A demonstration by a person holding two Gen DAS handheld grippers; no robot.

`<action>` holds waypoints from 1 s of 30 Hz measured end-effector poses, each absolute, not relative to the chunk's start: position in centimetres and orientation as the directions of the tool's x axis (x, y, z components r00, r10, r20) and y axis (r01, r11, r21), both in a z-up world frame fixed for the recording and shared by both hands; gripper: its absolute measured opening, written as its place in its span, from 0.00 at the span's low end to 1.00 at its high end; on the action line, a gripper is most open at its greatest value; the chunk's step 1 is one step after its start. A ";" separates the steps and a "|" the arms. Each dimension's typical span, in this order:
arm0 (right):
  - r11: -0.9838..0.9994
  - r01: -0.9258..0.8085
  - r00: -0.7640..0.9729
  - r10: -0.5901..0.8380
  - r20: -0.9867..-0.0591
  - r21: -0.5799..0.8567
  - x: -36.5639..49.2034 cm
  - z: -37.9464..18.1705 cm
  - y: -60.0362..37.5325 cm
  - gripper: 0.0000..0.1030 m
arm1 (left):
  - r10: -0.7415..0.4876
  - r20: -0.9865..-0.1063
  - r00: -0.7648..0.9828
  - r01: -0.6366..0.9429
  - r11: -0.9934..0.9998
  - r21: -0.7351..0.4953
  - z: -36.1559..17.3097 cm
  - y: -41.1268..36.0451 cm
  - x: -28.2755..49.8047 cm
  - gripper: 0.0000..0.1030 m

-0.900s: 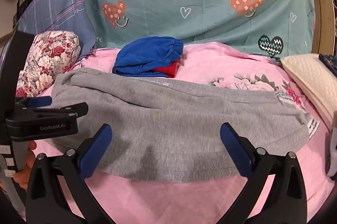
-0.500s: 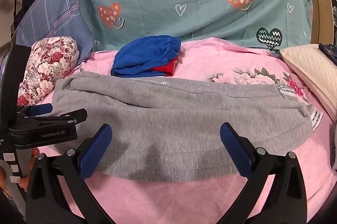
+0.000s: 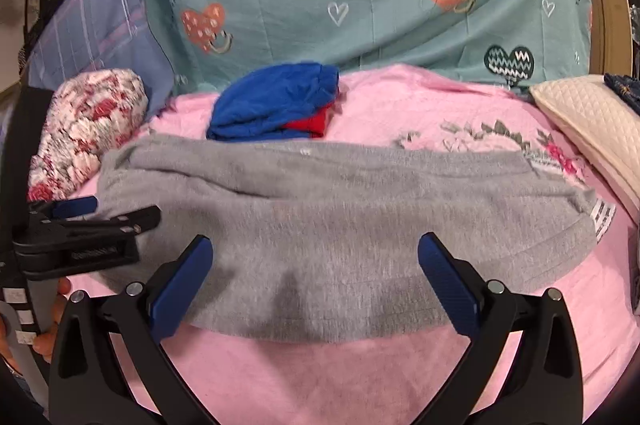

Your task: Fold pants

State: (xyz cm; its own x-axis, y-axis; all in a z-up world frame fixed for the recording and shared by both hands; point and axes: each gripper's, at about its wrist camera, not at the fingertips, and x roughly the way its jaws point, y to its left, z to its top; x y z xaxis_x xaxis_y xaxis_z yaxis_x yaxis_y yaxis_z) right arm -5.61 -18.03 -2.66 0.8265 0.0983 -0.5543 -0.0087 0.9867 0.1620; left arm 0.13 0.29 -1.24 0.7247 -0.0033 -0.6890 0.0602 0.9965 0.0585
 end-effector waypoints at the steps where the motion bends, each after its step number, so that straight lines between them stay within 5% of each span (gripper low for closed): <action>1: 0.987 -0.005 0.827 0.094 -0.555 0.159 -5.6 -2.7 -18.0 0.99 | -0.005 -0.690 0.724 0.062 0.996 0.058 -1.3 0.3 0.1 0.98; 23: 0.986 0.024 0.832 0.072 -0.550 0.166 -5.4 -3.3 -19.2 0.99 | -0.060 -0.725 0.686 0.105 0.994 0.018 -2.1 0.0 0.9 0.98; 30: 0.952 0.076 0.826 0.107 -0.554 0.297 -5.1 -4.0 -22.1 0.99 | -0.066 -0.711 0.700 0.132 0.991 0.038 -2.0 -0.7 0.3 0.98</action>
State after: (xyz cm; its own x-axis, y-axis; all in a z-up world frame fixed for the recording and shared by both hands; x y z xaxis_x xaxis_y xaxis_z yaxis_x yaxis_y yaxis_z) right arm -5.08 -22.11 -4.05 0.8255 0.1073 -0.5541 0.0758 0.9518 0.2973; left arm 0.28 -0.73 -2.01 0.7001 -0.0658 -0.7110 0.1316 0.9906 0.0379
